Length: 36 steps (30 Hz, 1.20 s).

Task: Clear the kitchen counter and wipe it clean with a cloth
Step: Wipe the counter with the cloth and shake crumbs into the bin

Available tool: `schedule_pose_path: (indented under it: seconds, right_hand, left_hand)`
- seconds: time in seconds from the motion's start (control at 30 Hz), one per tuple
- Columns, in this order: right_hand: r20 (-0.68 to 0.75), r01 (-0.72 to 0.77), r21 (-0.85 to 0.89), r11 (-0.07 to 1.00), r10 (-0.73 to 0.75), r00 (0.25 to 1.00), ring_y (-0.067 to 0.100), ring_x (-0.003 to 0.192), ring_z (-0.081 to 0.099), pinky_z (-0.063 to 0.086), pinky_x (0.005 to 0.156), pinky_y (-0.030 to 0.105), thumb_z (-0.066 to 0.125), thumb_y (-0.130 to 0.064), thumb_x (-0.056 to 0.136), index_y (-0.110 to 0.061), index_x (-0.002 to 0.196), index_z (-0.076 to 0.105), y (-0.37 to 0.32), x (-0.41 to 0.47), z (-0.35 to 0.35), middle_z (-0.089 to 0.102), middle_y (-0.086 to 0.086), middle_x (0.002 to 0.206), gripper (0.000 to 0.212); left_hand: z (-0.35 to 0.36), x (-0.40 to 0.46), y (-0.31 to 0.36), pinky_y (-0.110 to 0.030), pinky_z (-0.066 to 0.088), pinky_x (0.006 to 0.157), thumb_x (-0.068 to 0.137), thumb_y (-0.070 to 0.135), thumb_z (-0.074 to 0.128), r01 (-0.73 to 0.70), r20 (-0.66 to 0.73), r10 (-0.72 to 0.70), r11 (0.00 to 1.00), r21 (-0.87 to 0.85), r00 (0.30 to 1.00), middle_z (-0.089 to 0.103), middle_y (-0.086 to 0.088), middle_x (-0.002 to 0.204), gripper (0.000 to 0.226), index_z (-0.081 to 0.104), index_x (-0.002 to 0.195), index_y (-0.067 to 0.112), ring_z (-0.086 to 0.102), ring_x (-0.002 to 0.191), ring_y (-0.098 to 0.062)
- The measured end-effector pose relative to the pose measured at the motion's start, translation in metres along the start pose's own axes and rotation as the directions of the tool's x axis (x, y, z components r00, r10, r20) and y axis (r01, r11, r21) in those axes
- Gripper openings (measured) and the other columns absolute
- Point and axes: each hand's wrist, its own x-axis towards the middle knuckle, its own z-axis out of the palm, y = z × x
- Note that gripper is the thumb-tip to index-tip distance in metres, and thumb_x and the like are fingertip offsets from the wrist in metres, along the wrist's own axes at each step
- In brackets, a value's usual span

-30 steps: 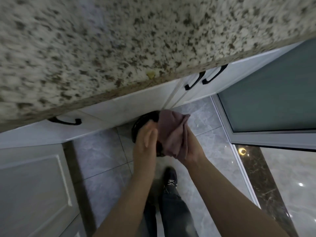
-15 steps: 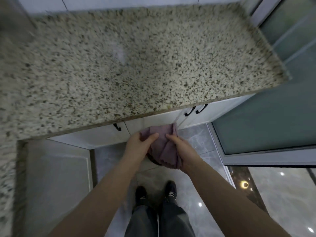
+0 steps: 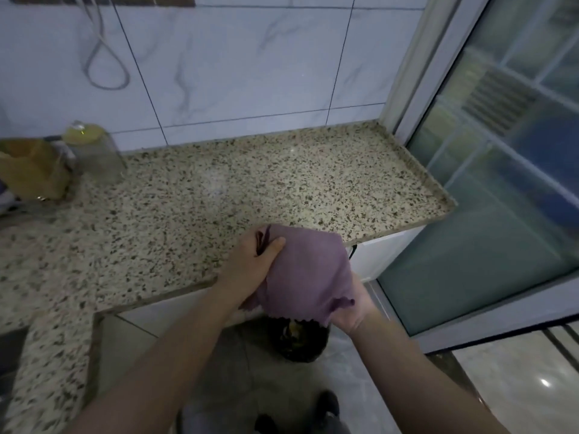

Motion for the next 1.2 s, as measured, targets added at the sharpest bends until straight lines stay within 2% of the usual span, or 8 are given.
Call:
schedule_pose_path:
  seconds: [0.33, 0.4, 0.6, 0.9, 1.0, 1.03, 1.1, 1.2]
  right_hand:
    - [0.114, 0.002, 0.102, 0.995, -0.014, 0.993, 0.034, 0.127, 0.057, 0.043, 0.110, 0.048, 0.053, -0.068, 0.087, -0.004, 0.134, 0.060, -0.015, -0.019, -0.003, 0.054, 0.019, 0.142, 0.080]
    - [0.062, 0.006, 0.046, 0.999, -0.009, 0.998, 0.033, 0.129, 0.055, 0.035, 0.116, 0.046, 0.055, -0.057, 0.093, -0.003, 0.132, 0.061, -0.024, -0.013, -0.010, 0.055, 0.020, 0.141, 0.068]
    - [-0.112, 0.042, -0.001, 0.999, -0.041, 0.993, 0.032, 0.118, 0.062, 0.047, 0.102, 0.046, 0.052, -0.035, 0.096, -0.001, 0.129, 0.062, -0.092, 0.014, -0.038, 0.063, 0.020, 0.131, 0.048]
    - [-0.347, 0.196, -0.319, 0.927, -0.307, 0.886, 0.029, 0.104, 0.069, 0.055, 0.087, 0.038, 0.049, -0.043, 0.101, -0.005, 0.136, 0.055, -0.276, 0.075, -0.091, 0.068, 0.015, 0.123, 0.052]
    - [-0.265, 0.068, -0.843, 0.534, -0.521, 0.811, 0.022, 0.063, 0.069, 0.057, 0.057, 0.036, 0.048, -0.048, 0.099, -0.010, 0.134, 0.052, -0.311, 0.102, -0.107, 0.070, 0.009, 0.092, 0.052]
    - [-0.108, 0.056, -0.957, 0.285, -0.529, 0.842, 0.026, 0.073, 0.071, 0.058, 0.063, 0.042, 0.047, -0.048, 0.099, -0.014, 0.138, 0.049, -0.318, 0.113, -0.114, 0.068, 0.007, 0.094, 0.051]
    - [0.100, 0.045, -0.981, -0.187, -0.293, 0.951, 0.031, 0.136, 0.045, 0.038, 0.111, 0.050, 0.045, -0.054, 0.098, -0.019, 0.155, 0.025, -0.323, 0.136, -0.136, 0.048, 0.010, 0.146, 0.069]
    - [0.082, -0.004, -0.858, -0.513, -0.144, 0.986, 0.021, 0.153, -0.007, -0.003, 0.125, 0.040, 0.031, -0.063, 0.098, -0.019, 0.159, 0.001, -0.321, 0.167, -0.167, -0.003, 0.001, 0.167, 0.081]
  left_hand:
    - [0.033, 0.031, 0.014, -0.023, 0.033, 0.055, 0.088, 0.043, 0.065, -0.119, 0.055, 0.107, 0.932, 0.343, 0.993, 0.054, 0.012, 0.077, 0.025, 0.044, 0.079, 0.033, 0.050, 0.069, 0.000]
    - [0.045, 0.041, 0.014, -0.023, 0.032, 0.054, 0.088, 0.043, 0.065, -0.157, 0.069, 0.141, 0.911, 0.381, 0.988, 0.050, 0.011, 0.074, 0.030, 0.041, 0.075, 0.032, 0.048, 0.066, -0.001]
    - [0.081, 0.089, 0.006, -0.028, 0.048, 0.069, 0.088, 0.030, 0.069, -0.066, 0.056, 0.050, 0.943, 0.327, 0.997, 0.064, 0.002, 0.082, 0.012, 0.060, 0.092, 0.023, 0.060, 0.076, -0.018]
    - [0.160, 0.162, 0.009, -0.021, 0.040, 0.041, 0.097, 0.025, 0.055, 0.142, 0.135, -0.184, 0.952, 0.273, 0.974, 0.066, 0.000, 0.068, 0.010, 0.064, 0.092, 0.026, 0.053, 0.041, -0.008]
    - [0.182, 0.182, 0.011, -0.018, 0.042, 0.042, 0.097, 0.028, 0.055, 0.163, 0.180, -0.220, 0.945, 0.283, 0.959, 0.067, 0.006, 0.066, 0.013, 0.064, 0.089, 0.034, 0.055, 0.045, -0.001]
    - [0.188, 0.189, 0.010, -0.018, 0.044, 0.046, 0.096, 0.030, 0.056, 0.153, 0.182, -0.215, 0.940, 0.306, 0.959, 0.068, 0.008, 0.068, 0.013, 0.063, 0.088, 0.037, 0.059, 0.050, -0.001]
    - [0.199, 0.199, 0.005, -0.018, 0.046, 0.055, 0.095, 0.030, 0.057, 0.097, 0.159, -0.172, 0.913, 0.396, 0.972, 0.067, 0.012, 0.080, 0.014, 0.061, 0.086, 0.040, 0.063, 0.067, -0.006]
    - [0.214, 0.218, -0.008, -0.022, 0.046, 0.076, 0.093, 0.022, 0.061, 0.055, 0.076, -0.103, 0.876, 0.479, 0.992, 0.059, 0.006, 0.105, 0.009, 0.064, 0.094, 0.030, 0.060, 0.097, -0.015]
